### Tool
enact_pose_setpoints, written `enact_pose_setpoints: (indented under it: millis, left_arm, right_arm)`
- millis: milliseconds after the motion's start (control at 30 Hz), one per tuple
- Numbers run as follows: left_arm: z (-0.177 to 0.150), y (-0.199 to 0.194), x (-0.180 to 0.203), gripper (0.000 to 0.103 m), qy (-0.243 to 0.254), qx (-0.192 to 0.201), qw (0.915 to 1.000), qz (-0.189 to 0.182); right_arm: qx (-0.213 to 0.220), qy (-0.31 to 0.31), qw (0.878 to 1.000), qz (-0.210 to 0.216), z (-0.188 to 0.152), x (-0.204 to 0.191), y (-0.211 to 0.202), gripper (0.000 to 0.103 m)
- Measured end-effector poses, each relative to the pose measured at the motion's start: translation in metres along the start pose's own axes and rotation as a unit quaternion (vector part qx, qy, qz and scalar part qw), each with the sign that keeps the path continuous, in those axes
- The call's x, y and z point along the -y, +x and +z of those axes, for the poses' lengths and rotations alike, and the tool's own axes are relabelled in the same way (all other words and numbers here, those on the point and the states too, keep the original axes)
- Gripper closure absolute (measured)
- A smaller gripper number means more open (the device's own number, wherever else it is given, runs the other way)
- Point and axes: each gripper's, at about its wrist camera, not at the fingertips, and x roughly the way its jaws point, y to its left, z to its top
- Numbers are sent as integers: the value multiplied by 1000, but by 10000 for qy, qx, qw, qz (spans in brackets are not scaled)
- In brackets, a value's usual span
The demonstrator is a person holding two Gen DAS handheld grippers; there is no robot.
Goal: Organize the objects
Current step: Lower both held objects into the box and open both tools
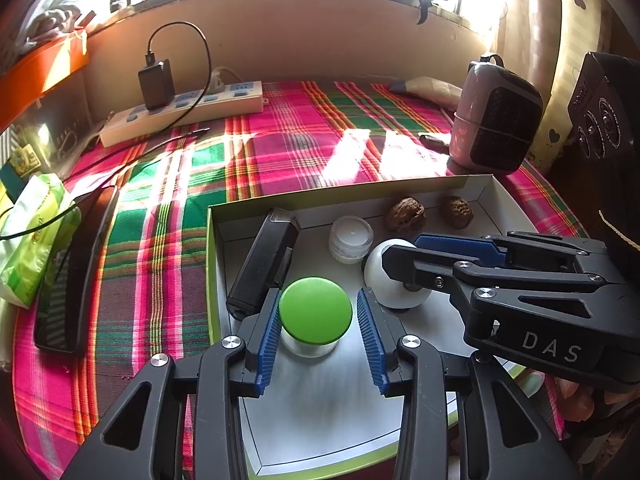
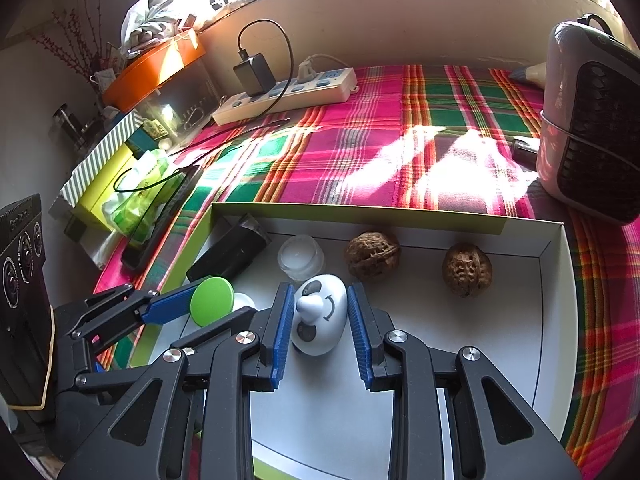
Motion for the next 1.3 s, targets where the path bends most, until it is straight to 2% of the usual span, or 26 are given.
enact_pose_setpoints:
  millis: [633,1300]
  left_arm:
    - [-5,-16,2,65,-32,117,9999,47]
    - [-25,-56,8,65,-1,333,9994,133]
  right_arm:
    - [167,173,9997,72,-6,-2,-15,66]
    - [479,-34,9987,-156,-30,-24,-52,66]
